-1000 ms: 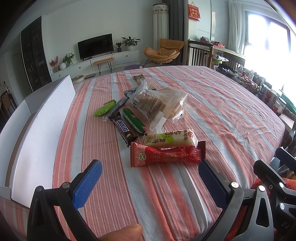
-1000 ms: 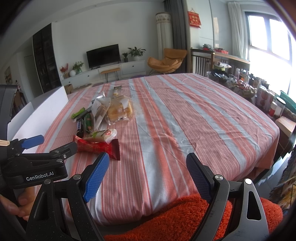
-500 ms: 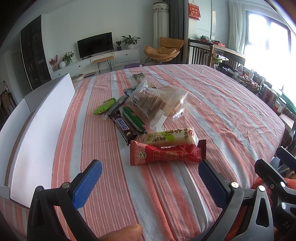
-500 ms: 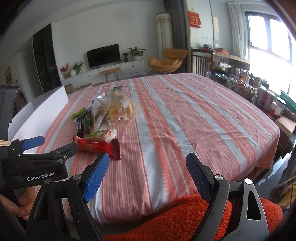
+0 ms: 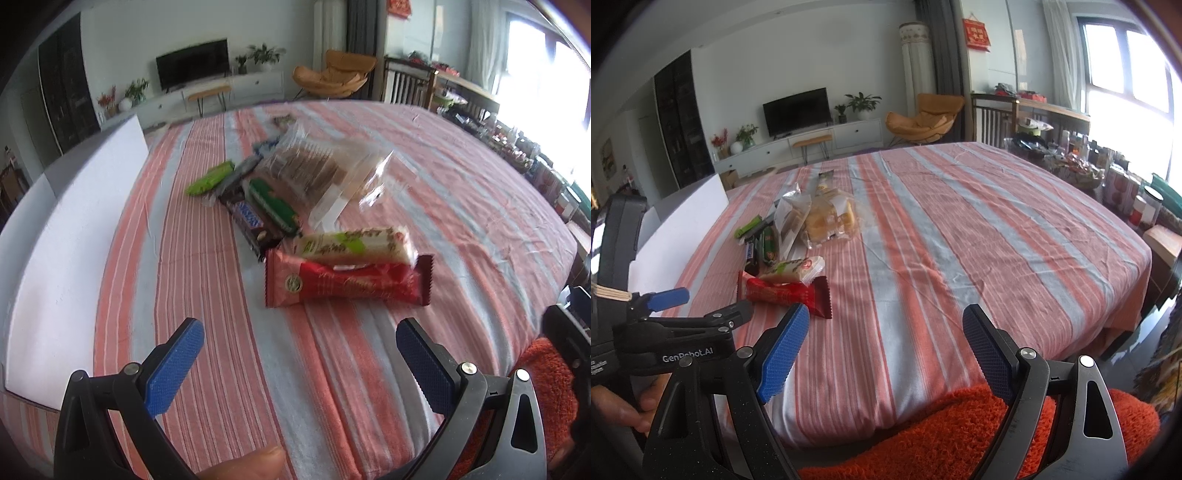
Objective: Organize snacks
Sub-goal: 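Grasp the Snickers bar with the left tool while the right tool grasps the green sausage stick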
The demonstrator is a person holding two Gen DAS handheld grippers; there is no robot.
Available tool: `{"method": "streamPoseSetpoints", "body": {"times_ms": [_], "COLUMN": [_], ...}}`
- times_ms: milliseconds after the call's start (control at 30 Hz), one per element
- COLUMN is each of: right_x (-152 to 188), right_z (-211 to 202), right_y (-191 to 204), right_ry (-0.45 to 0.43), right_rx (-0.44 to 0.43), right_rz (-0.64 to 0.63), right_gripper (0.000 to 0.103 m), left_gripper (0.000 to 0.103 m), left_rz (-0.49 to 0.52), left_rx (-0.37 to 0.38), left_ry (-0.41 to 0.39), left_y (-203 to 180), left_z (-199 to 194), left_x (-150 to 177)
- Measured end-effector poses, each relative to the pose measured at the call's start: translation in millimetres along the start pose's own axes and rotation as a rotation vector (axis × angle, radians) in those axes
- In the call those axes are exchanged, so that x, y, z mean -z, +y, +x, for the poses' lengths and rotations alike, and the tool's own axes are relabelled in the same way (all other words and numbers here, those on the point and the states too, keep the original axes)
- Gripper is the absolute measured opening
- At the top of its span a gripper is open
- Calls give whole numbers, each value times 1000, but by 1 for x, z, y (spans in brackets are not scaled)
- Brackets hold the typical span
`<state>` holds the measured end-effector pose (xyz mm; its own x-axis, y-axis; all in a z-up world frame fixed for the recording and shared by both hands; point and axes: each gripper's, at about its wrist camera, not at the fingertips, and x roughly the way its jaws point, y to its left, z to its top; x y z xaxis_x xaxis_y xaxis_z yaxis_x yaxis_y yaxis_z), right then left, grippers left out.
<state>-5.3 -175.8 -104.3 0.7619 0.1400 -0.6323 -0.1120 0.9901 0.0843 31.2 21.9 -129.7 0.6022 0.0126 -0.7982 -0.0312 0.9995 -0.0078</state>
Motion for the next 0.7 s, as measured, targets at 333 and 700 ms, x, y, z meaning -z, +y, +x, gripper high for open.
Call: {"method": "streamPoseSetpoints", "body": {"times_ms": [333, 700], "right_x": [1, 2], "right_z": [3, 5], "right_y": [-1, -5], "right_ry": [26, -33], "right_rx": [-30, -60], "right_rz": [54, 86], "right_gripper": [88, 88], "left_gripper": [103, 103], "left_rz": [-62, -25], "left_rx": [3, -21], "left_ry": [150, 134], "left_y": [29, 32], "left_z": [37, 39], "left_x": [12, 16]}}
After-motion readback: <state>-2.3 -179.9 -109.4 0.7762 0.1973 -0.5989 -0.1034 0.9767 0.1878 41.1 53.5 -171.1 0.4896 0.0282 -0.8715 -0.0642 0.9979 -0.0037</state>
